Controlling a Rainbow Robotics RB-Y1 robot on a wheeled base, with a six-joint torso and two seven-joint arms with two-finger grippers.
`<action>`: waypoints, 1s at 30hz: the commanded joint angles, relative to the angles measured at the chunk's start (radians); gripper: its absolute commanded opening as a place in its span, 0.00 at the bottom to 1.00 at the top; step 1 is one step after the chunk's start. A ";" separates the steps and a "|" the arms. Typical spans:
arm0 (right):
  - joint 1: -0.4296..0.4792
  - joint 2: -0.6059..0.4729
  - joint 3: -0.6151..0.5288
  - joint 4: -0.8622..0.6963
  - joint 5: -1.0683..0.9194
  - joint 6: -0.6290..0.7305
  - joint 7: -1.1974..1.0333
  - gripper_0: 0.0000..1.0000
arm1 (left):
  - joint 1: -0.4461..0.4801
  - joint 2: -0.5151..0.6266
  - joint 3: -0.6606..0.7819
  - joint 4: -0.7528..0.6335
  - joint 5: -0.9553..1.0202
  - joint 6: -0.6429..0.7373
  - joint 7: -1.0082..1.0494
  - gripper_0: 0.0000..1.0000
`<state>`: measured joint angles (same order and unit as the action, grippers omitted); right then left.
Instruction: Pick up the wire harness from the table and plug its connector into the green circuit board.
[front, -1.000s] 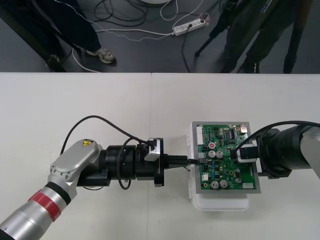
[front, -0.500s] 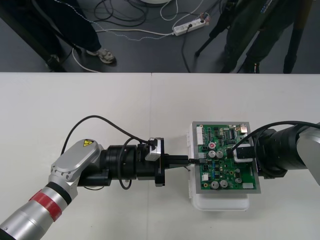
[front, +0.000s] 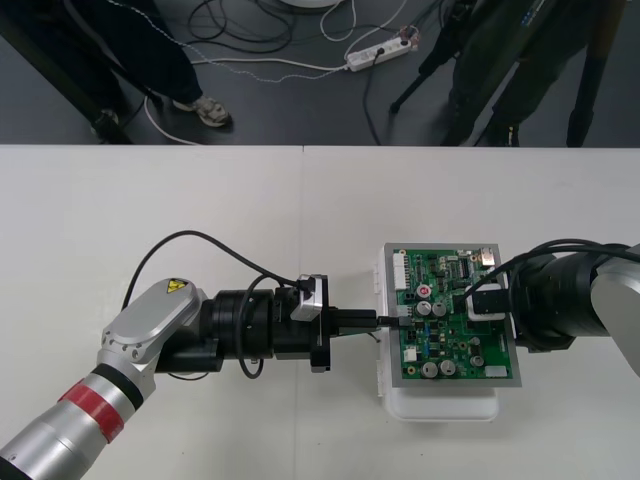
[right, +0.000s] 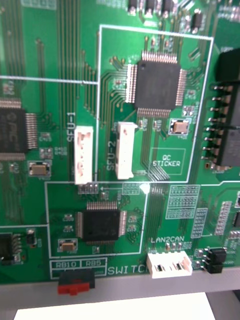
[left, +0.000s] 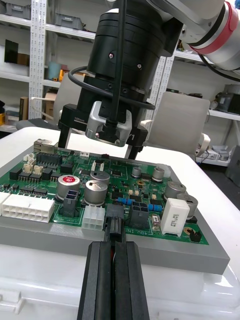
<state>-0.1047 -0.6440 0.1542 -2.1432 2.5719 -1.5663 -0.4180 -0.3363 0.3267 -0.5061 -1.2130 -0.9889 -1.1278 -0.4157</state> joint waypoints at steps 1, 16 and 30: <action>0.023 0.012 0.013 -0.035 0.008 -0.005 0.015 1.00 | -0.038 -0.032 -0.023 -0.007 -0.004 0.028 -0.038 0.00; 0.054 0.015 0.013 -0.037 -0.009 -0.005 -0.088 1.00 | -0.038 -0.034 -0.032 -0.008 -0.001 0.034 -0.040 0.00; 0.054 0.030 0.013 -0.052 -0.027 -0.005 -0.099 1.00 | -0.038 -0.040 -0.032 -0.007 0.016 0.045 -0.049 0.00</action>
<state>-0.0629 -0.6338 0.1542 -2.1570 2.5605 -1.5663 -0.5020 -0.3365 0.3262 -0.5146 -1.2127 -0.9887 -1.1152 -0.4157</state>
